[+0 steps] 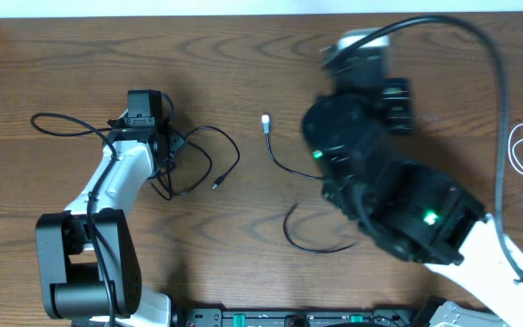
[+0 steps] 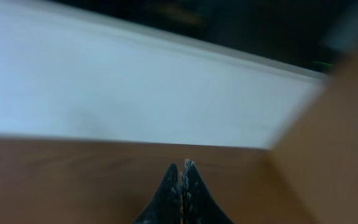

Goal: Untangle cables
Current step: 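Pull the black cable strand up and right with the right gripper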

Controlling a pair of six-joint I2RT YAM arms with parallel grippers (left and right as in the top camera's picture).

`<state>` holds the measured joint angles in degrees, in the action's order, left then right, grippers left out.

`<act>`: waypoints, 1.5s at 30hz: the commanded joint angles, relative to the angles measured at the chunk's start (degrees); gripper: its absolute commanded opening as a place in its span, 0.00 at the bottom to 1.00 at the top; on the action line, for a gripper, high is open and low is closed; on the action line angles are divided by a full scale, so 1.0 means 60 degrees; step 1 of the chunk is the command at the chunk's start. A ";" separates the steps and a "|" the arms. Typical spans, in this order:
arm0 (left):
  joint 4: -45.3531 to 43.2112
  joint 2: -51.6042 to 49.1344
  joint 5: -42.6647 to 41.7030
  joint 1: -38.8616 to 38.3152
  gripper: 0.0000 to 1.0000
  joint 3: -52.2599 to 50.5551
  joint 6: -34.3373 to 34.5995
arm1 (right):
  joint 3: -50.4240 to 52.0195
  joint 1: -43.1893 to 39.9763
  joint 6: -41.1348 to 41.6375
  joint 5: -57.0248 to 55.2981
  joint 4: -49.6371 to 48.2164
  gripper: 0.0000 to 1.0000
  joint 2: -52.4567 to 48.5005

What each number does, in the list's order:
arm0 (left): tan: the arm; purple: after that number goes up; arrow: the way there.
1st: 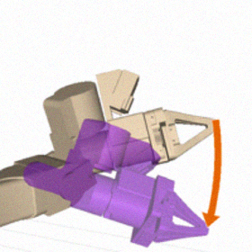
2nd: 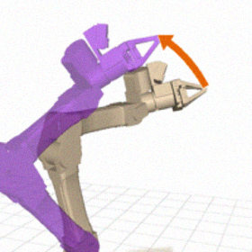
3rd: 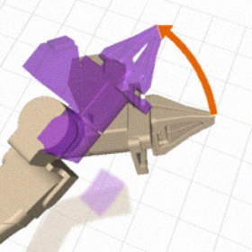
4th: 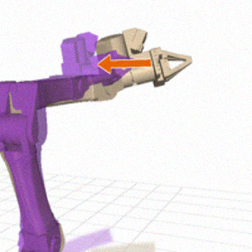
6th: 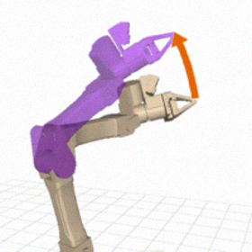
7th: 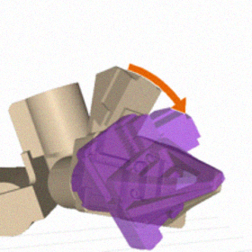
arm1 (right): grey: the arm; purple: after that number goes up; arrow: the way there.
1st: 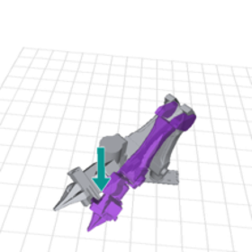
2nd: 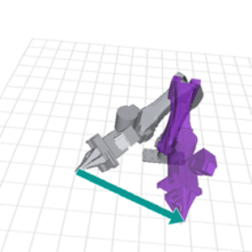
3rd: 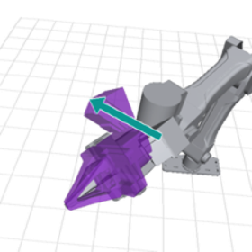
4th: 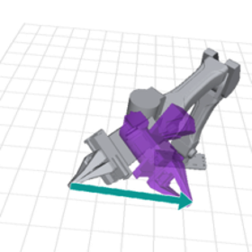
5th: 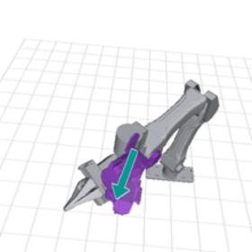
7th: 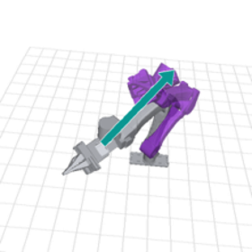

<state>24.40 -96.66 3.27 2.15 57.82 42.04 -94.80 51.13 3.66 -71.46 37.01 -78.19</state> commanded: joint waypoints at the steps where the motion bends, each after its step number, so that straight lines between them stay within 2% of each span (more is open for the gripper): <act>1: 0.0025 0.0036 0.0025 0.0004 0.65 0.0084 0.0047 | -0.0197 -0.0688 0.0237 -0.2364 -0.0015 0.01 0.0226; 4: 0.0025 0.0036 0.0025 0.0004 0.65 0.0084 0.0047 | -0.0193 -0.1330 0.0382 -0.1727 0.0113 0.01 0.0244; 7: 0.0029 0.0036 0.0025 0.0004 0.65 0.0084 0.0047 | -0.0189 -0.1821 0.0397 0.0637 0.0739 0.02 0.0237; 10: 0.0029 0.0036 0.0025 0.0004 0.65 0.0087 0.0047 | -0.0182 -0.2193 0.0426 0.3410 0.1526 0.17 0.0189; 12: 0.0029 0.0036 0.0025 0.0004 0.65 0.0087 0.0047 | -0.0182 -0.2452 0.0430 0.5107 0.1971 0.34 0.0087; 13: 0.0029 0.0036 0.0025 0.0004 0.65 0.0087 0.0047 | -0.0182 -0.2550 0.0499 0.5727 0.2149 0.48 0.0022; 14: 0.0029 0.0036 0.0025 0.0004 0.65 0.0087 0.0047 | -0.0182 -0.2630 0.0634 0.6215 0.2310 0.57 -0.0058; 16: 0.0029 0.0036 0.0025 0.0004 0.65 0.0087 0.0047 | -0.0182 -0.2779 0.0936 0.6896 0.2648 0.68 -0.0251; 19: 0.0029 0.0036 0.0025 0.0004 0.65 0.0087 0.0047 | -0.0178 -0.2900 0.1432 0.7340 0.3206 0.74 -0.0648; 28: 0.0029 0.0036 0.0025 0.0004 0.65 0.0087 0.0047 | -0.0178 -0.2900 0.4273 0.7479 0.4692 0.74 -0.2167; 29: 0.0029 0.0036 0.0025 0.0004 0.65 0.0087 0.0047 | -0.0178 -0.2900 0.4484 0.7479 0.4754 0.67 -0.2331; 30: 0.0029 0.0036 0.0025 0.0004 0.65 0.0087 0.0047 | -0.0178 -0.2907 0.4732 0.7475 0.4812 0.55 -0.2521; 31: 0.0029 0.0036 0.0025 0.0004 0.65 0.0087 0.0047 | -0.0178 -0.2922 0.5016 0.7479 0.4870 0.49 -0.2667; 36: 0.0029 0.0036 0.0025 0.0004 0.65 0.0087 0.0047 | -0.0178 -0.3031 0.6696 0.7723 0.5410 0.30 -0.3330; 42: 0.0029 0.0036 0.0025 0.0004 0.65 0.0087 0.0047 | 0.0102 -0.3096 0.9151 0.8204 0.6288 0.30 -0.3865; 45: 0.0029 0.0036 0.0025 0.0004 0.65 0.0084 0.0047 | 0.0714 -0.3096 1.0947 0.8528 0.6291 0.33 -0.3887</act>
<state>24.38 -96.66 3.11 2.15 57.82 42.04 -93.51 32.73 53.82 -22.35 74.37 -101.12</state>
